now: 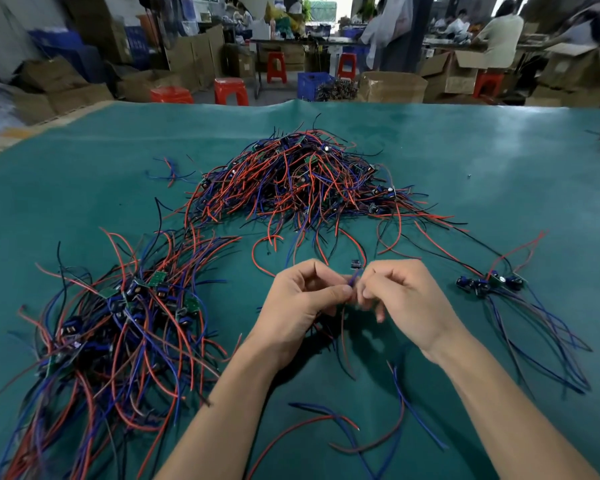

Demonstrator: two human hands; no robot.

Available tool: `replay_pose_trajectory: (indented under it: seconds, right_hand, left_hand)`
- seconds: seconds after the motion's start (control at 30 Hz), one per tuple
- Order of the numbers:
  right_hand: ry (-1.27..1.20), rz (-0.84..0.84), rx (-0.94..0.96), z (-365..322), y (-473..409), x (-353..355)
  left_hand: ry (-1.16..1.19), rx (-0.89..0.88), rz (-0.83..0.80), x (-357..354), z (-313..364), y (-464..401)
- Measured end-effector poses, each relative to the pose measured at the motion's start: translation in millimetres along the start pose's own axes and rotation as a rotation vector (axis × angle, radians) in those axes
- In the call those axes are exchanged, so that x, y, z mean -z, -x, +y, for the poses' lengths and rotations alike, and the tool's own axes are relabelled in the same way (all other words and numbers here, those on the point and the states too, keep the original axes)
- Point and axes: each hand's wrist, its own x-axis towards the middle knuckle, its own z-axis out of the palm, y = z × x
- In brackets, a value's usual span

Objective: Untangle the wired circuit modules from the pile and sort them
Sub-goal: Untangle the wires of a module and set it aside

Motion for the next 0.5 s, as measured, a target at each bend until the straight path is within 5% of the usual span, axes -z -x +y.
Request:
replay_pose_trajectory:
  seconds: [0.1,0.23,0.4,0.5]
  right_hand:
    - [-0.001,0.202,-0.150,6.0,-5.3,4.9]
    - [-0.359,0.142,-0.391,4.3,-6.9,4.0]
    - [-0.635,0.147,-0.317,1.0,-6.8,11.6]
    - [-0.602,0.111,-0.229,-1.2,-4.7,8.2]
  left_hand:
    - [-0.035,-0.010,-0.008,-0.1,0.3,1.1]
    - [-0.117,-0.032,-0.099,0.3,2.0,3.7]
    - [-0.100,0.044,-0.188,0.2,5.4,4.6]
    - [-0.121,0.077,-0.196,-0.6,6.0,5.3]
